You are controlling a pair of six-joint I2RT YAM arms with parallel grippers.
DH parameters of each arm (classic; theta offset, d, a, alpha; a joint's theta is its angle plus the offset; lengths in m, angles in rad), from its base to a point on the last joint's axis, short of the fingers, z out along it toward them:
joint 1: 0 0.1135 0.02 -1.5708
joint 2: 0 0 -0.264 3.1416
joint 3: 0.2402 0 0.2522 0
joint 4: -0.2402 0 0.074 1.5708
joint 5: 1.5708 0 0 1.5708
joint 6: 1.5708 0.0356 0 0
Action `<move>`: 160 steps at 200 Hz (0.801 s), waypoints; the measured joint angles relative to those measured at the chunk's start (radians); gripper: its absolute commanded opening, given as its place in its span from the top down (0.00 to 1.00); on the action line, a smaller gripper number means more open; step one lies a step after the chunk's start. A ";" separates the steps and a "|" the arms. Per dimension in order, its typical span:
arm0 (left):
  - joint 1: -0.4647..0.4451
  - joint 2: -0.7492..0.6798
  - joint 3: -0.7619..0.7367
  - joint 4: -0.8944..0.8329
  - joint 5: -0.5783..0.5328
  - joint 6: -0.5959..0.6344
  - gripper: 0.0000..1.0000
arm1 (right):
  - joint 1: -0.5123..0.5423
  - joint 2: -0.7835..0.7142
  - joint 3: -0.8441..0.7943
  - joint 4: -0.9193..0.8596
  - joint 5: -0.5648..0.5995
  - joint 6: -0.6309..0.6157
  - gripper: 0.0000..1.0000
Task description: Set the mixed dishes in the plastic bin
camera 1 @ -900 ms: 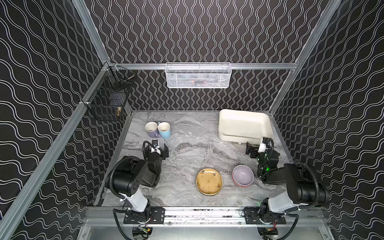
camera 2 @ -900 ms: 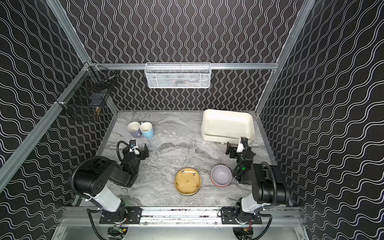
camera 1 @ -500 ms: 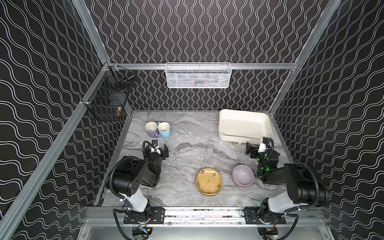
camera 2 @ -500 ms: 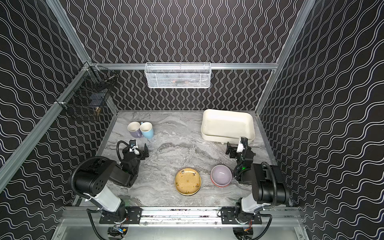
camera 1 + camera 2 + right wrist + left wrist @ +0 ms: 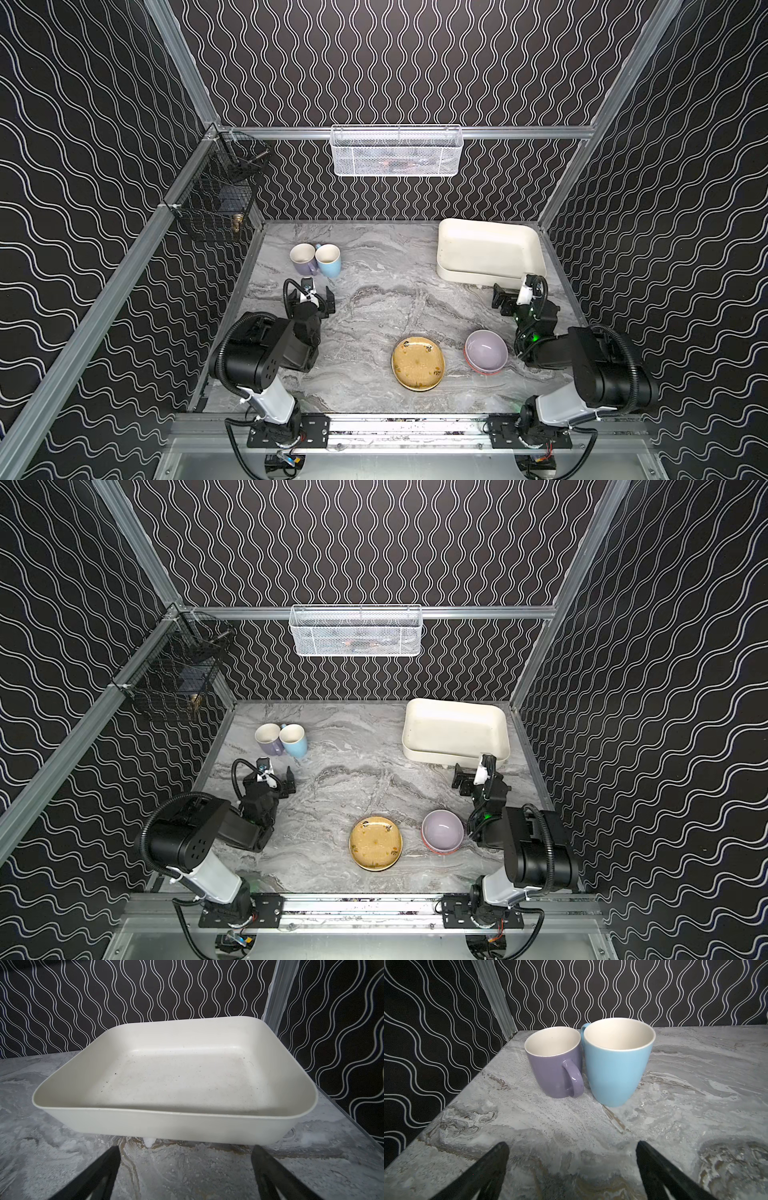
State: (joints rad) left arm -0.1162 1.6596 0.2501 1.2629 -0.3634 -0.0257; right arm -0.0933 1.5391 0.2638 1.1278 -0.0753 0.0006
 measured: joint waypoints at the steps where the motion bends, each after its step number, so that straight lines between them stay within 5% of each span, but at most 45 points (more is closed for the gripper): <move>1: 0.000 0.000 0.000 0.000 0.000 -0.001 0.01 | 0.000 0.000 0.000 0.000 0.000 0.000 0.01; 110: 0.004 -0.025 0.008 -0.034 0.020 -0.002 0.01 | 0.030 -0.019 0.019 -0.023 0.077 0.003 0.01; 160: -0.048 -0.131 0.151 -0.264 -0.035 0.003 0.01 | 0.149 -0.106 0.303 -0.382 0.407 0.048 0.01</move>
State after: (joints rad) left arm -0.1642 1.5288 0.4007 0.9989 -0.3981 -0.0223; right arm 0.0559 1.4334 0.5671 0.7460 0.3321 0.0486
